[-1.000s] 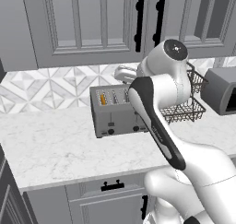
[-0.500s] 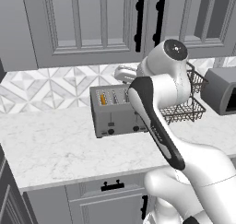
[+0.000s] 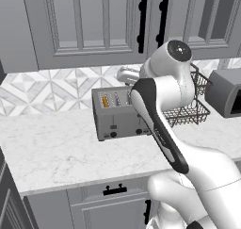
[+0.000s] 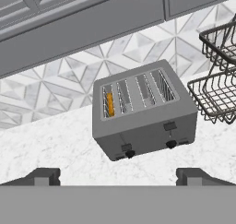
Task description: Start the toaster. Once the lever pops up, take the bread to the plate on the dining counter.
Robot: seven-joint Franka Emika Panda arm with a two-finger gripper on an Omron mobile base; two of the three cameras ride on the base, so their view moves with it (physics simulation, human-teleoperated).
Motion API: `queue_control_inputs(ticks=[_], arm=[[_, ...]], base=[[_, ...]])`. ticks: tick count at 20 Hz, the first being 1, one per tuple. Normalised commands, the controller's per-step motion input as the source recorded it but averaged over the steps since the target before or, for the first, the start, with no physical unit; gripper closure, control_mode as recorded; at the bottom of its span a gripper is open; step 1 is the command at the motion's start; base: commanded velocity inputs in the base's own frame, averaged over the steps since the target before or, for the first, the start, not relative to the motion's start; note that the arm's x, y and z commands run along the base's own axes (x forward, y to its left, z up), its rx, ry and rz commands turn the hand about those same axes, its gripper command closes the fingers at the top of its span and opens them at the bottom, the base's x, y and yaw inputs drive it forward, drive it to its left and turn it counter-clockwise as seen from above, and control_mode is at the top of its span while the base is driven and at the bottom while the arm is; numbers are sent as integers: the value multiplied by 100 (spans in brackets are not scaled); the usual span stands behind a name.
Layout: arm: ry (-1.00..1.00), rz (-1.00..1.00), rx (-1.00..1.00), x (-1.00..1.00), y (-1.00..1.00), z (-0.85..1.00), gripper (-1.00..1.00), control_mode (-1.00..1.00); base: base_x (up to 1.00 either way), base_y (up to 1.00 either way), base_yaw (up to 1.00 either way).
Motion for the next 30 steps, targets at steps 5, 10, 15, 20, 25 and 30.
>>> queue_control_inputs(ticks=[5, 10, 15, 20, 25, 30], arm=[[0, 0, 0, 0, 0, 0, -100, -100], [0, 0, 0, 0, 0, 0, -100, -100], [0, 0, 0, 0, 0, 0, -100, -100], [0, 0, 0, 0, 0, 0, -100, -100], [0, 0, 0, 0, 0, 0, -100, -100], [0, 0, 0, 0, 0, 0, -100, -100]], base=[[0, 0, 0], [0, 0, 0], [0, 0, 0], [0, 0, 0], [0, 0, 0], [0, 0, 0]])
